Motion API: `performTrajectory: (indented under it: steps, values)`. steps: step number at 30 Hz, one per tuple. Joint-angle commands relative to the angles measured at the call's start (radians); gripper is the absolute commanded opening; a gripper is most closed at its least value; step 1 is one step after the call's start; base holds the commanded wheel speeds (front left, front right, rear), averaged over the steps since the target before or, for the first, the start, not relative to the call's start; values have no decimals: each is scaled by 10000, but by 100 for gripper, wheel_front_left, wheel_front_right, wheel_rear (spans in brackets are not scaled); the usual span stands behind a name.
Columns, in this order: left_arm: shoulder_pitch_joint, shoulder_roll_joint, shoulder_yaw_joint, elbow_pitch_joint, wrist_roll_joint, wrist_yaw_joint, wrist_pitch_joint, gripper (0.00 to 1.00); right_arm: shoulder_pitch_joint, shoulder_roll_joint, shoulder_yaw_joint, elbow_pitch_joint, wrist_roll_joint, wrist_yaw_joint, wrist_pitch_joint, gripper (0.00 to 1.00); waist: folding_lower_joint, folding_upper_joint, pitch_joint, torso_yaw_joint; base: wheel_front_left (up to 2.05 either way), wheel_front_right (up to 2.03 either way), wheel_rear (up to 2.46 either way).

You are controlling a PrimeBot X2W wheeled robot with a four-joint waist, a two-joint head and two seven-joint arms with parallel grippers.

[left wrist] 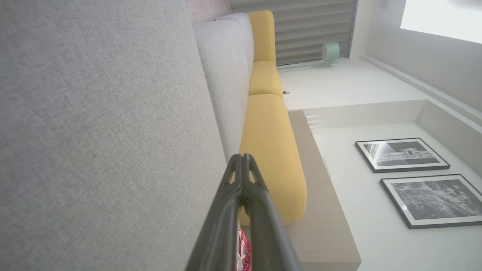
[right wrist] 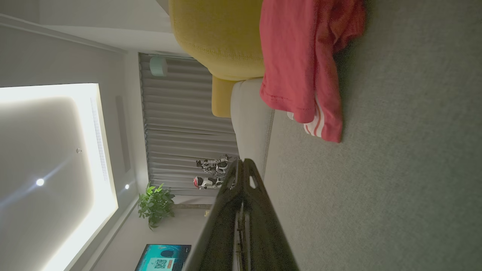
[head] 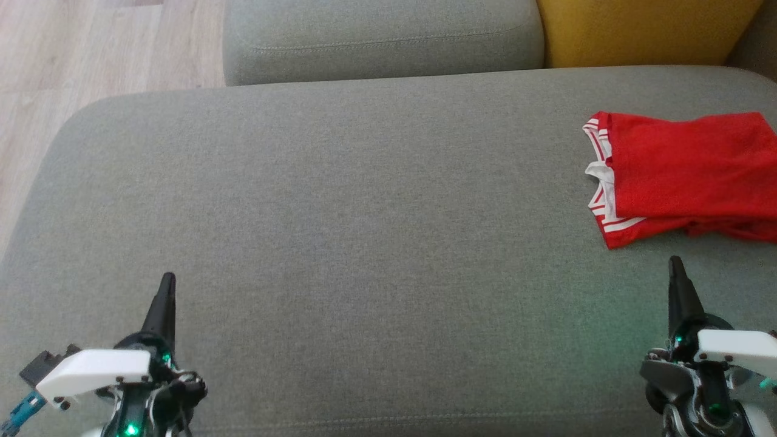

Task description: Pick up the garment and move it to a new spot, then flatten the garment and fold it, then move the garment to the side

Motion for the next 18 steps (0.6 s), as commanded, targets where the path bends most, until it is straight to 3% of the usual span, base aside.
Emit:
performTrajectory:
  steps: [1,9,18]
  values:
    - [-635,2,466,-256,-334,-141,129,0,-553,-188,121,-231,438,65,105,0,-1,0,0,1,0,0,0]
    - [-736,-167,784,-197,-1092,-316,362,0,-679,-183,43,-62,1361,69,143,0,-1,0,1,5,0,0,0]
    - [-738,-181,804,-197,-1075,-316,378,0,-681,-161,11,-60,1335,69,169,0,-1,0,1,5,0,0,0]
